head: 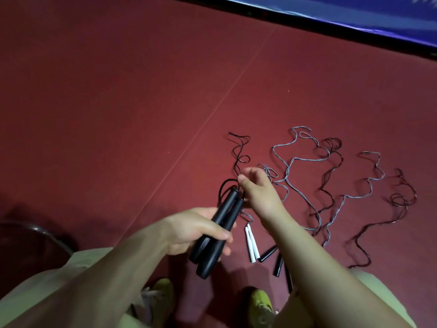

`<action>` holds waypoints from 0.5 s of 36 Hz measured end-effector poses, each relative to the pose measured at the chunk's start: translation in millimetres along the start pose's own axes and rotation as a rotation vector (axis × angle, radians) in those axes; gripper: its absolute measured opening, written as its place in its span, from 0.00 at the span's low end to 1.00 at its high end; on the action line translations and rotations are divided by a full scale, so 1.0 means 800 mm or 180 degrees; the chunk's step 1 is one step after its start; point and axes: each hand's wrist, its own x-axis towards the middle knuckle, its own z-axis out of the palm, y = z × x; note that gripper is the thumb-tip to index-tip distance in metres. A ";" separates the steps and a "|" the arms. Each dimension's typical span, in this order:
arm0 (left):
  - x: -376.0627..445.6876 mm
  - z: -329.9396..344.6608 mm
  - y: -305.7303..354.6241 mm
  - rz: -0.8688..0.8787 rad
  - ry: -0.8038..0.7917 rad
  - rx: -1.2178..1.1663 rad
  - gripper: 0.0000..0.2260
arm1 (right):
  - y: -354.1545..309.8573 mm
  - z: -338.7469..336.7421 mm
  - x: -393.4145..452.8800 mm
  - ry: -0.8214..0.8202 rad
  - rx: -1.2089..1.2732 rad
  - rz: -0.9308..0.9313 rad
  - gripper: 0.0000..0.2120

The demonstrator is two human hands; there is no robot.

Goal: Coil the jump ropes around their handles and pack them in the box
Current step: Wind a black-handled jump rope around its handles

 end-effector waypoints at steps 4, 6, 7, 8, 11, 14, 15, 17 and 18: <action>0.001 0.002 0.003 -0.0045 -0.0157 0.0048 0.18 | 0.008 -0.008 0.002 -0.0323 -0.0690 -0.1238 0.14; 0.001 0.000 0.004 -0.0050 -0.0210 -0.0032 0.17 | 0.011 -0.010 0.005 -0.0458 -0.0735 -0.1392 0.22; 0.001 0.000 0.004 -0.0054 -0.0231 -0.0104 0.16 | 0.010 -0.009 0.006 -0.0559 -0.0695 -0.1376 0.28; 0.000 -0.001 0.004 -0.0062 -0.0242 -0.0172 0.16 | 0.008 -0.009 0.005 -0.0642 -0.0671 -0.1326 0.32; -0.001 -0.001 0.002 -0.0129 -0.0222 -0.0324 0.14 | 0.006 -0.003 0.003 -0.0899 -0.0757 -0.1233 0.34; -0.004 0.000 0.001 -0.0229 -0.0228 -0.0545 0.11 | 0.008 0.005 0.001 -0.1192 -0.1034 -0.1227 0.31; -0.005 0.001 0.002 -0.0242 -0.0239 -0.0604 0.10 | 0.008 0.007 0.001 -0.1255 -0.1080 -0.1224 0.30; -0.006 0.001 0.002 -0.0230 -0.0226 -0.0739 0.08 | 0.005 0.008 -0.001 -0.1324 -0.1005 -0.1114 0.28; -0.006 0.000 0.003 -0.0180 -0.0199 -0.0827 0.08 | 0.004 0.007 0.000 -0.1338 -0.0895 -0.1015 0.28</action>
